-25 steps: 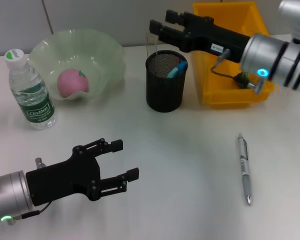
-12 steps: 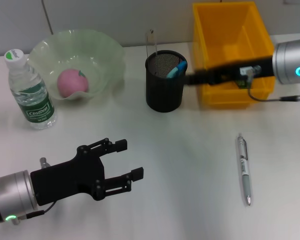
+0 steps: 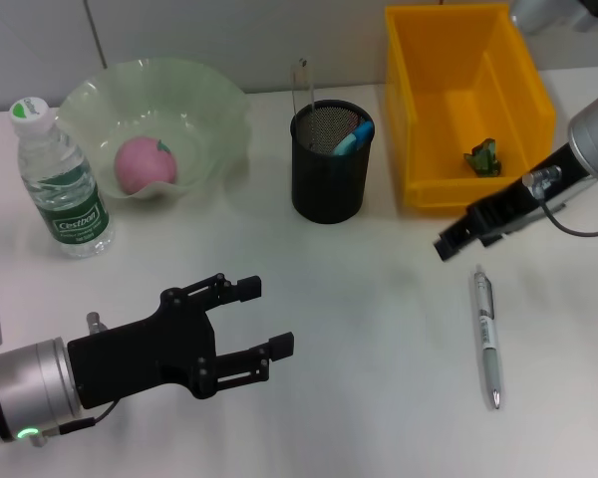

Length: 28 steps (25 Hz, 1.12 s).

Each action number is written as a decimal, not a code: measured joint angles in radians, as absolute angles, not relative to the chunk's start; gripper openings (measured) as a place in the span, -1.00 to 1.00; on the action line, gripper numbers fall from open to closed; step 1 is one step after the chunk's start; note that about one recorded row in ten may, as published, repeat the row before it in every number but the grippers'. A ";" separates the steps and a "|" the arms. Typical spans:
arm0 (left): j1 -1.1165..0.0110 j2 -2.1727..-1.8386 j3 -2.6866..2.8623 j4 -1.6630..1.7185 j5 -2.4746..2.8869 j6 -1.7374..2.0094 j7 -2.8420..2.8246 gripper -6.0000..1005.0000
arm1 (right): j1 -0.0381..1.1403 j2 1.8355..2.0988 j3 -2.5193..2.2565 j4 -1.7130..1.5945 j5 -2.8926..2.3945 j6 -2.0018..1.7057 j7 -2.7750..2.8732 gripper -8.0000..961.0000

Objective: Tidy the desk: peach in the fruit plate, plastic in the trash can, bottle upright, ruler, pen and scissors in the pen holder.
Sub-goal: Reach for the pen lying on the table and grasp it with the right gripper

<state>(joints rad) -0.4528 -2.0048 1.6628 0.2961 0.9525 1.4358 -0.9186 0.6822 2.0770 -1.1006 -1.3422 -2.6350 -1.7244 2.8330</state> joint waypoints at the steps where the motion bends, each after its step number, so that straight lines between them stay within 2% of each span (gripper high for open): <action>1: -0.454 -2.006 1.663 0.296 0.953 1.436 -0.918 0.59 | 0.714 2.077 -1.101 -1.316 -2.697 -1.755 2.858 0.31; 11: -0.458 -2.008 1.663 0.300 0.953 1.437 -0.911 0.59 | 0.853 2.066 -1.093 -1.055 -2.843 -1.756 2.881 0.31; 28: -0.459 -2.002 1.661 0.315 0.953 1.460 -0.919 0.59 | 0.890 2.076 -1.102 -0.914 -2.916 -1.658 2.889 0.31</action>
